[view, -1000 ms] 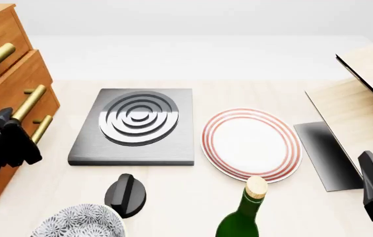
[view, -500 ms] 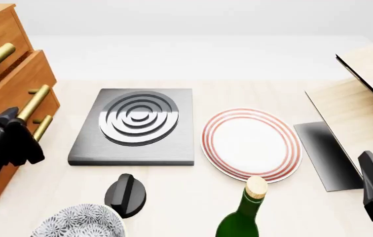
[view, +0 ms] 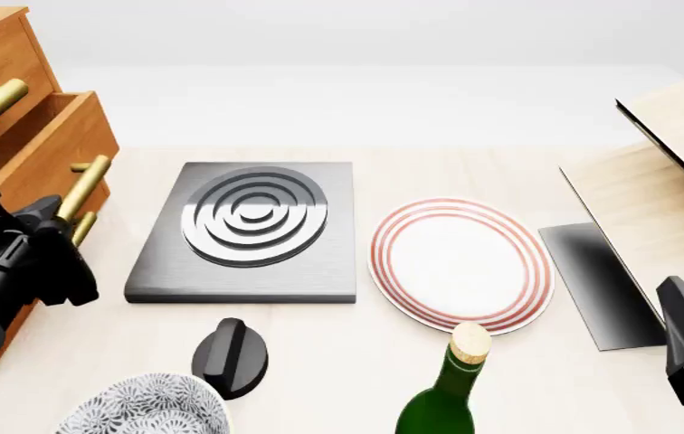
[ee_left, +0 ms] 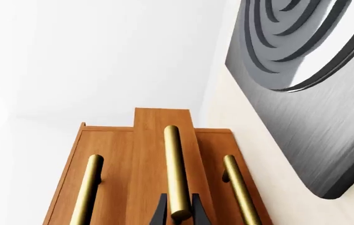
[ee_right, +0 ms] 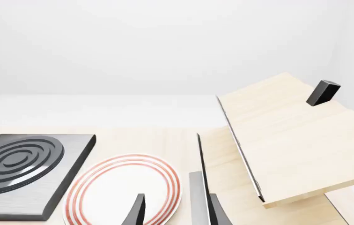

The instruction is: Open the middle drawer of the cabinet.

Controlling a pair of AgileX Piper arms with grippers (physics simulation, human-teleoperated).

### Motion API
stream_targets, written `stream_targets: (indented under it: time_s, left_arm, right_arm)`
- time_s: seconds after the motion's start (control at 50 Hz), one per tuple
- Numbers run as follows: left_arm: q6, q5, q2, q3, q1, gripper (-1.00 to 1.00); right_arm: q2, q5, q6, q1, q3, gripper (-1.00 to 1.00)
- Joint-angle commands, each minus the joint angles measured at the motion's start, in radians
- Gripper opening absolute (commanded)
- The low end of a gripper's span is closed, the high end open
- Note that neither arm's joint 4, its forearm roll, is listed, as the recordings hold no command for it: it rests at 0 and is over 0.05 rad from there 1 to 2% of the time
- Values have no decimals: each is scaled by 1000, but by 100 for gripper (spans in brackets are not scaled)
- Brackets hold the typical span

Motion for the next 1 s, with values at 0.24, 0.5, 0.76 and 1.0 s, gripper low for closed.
stream_targets:
  time_s: [0.24, 0.5, 0.76, 1.0]
  left_arm:
    - [-4, -10, -4, -34, -139, -100]
    - [-3, -12, 4, -35, -160, -100]
    - [-5, -4, 1, -38, -180, -100]
    - [-13, 9, -15, -29, -198, -100]
  right_arm:
    - [0, -3, 0, -2, 1, 100]
    - [0, -3, 0, -2, 1, 100]
    - [0, -3, 0, -2, 1, 100]
    - [0, -3, 0, -1, 1, 100]
